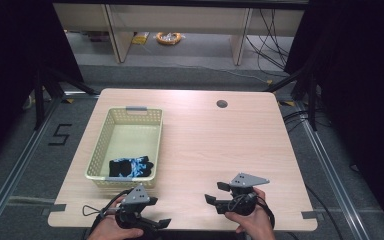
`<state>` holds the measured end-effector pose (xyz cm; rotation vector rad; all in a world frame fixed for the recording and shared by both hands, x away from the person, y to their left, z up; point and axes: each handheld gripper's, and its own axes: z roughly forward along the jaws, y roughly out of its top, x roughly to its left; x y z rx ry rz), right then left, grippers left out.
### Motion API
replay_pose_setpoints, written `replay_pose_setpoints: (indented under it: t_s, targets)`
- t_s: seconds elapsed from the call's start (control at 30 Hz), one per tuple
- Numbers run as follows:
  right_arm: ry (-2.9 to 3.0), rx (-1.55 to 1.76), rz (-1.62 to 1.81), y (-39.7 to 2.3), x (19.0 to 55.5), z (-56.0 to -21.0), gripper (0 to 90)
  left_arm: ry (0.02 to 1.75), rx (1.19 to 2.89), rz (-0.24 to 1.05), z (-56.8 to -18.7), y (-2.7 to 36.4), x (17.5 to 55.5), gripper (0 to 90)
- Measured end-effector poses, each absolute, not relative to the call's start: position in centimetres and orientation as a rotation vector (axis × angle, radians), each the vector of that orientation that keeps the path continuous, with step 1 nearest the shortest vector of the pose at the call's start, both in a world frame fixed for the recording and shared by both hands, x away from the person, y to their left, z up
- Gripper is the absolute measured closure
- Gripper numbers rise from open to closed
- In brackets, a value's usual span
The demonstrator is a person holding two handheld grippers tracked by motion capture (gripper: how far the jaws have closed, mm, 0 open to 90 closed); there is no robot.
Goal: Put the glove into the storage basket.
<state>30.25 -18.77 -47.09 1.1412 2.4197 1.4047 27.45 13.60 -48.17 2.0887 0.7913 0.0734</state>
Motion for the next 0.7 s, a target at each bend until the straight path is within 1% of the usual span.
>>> replay_pose_setpoints:
  t_s: [0.13, 0.17, 0.2, 0.27, 0.3, 0.37, 0.4, 0.43, 0.5, 0.53, 0.57, 0.6, 0.67, 0.7]
  targets:
    - [2.44, 1.118, 1.378, -19.0, 30.0, -47.7, 34.1, 0.813, 2.097, 0.058, -49.1, 13.7, 27.3, 16.4]
    - [2.448, 1.115, 1.377, -19.0, 29.9, -47.8, 33.8, 0.808, 2.115, 0.079, -49.3, 13.8, 27.3, 16.4]
    - [2.442, 1.103, 1.371, -19.0, 29.8, -47.9, 33.4, 0.827, 2.096, 0.059, -49.4, 13.7, 27.0, 16.4]
    - [2.452, 1.096, 1.345, -18.9, 29.5, -47.9, 32.2, 0.801, 2.108, 0.083, -49.6, 13.7, 26.9, 16.3]
    - [2.452, 1.124, 1.339, -18.8, 29.1, -48.0, 31.9, 0.818, 2.102, 0.077, -49.7, 13.6, 26.8, 16.3]
    - [2.454, 1.054, 1.317, -19.0, 29.1, -48.3, 31.8, 0.799, 2.129, 0.086, -50.0, 13.7, 26.8, 16.4]
    - [2.462, 1.085, 1.326, -18.9, 28.8, -48.4, 31.8, 0.816, 2.097, 0.069, -50.2, 13.5, 26.6, 16.3]
    - [2.456, 1.038, 1.31, -19.0, 28.9, -48.6, 31.8, 0.814, 2.131, 0.083, -50.3, 13.6, 26.5, 16.4]
    - [2.47, 1.031, 1.294, -19.0, 28.6, -48.7, 31.8, 0.819, 2.115, 0.075, -50.6, 13.5, 26.2, 16.4]
    - [2.481, 1.021, 1.293, -18.9, 28.5, -48.8, 31.8, 0.811, 2.139, 0.092, -50.6, 13.7, 26.2, 16.4]
    - [2.479, 1.005, 1.295, -18.9, 28.4, -48.9, 31.8, 0.813, 2.119, 0.082, -50.5, 13.7, 26.1, 16.4]
    - [2.483, 0.989, 1.278, -19.0, 28.2, -48.8, 31.9, 0.796, 2.134, 0.11, -50.5, 13.9, 26.2, 16.6]
    - [2.468, 1.038, 1.274, -18.9, 27.6, -48.7, 31.9, 0.81, 2.107, 0.095, -50.6, 13.9, 26.0, 16.7]
    - [2.474, 0.989, 1.268, -19.1, 27.7, -48.7, 31.9, 0.806, 2.118, 0.096, -50.6, 14.0, 26.0, 16.7]
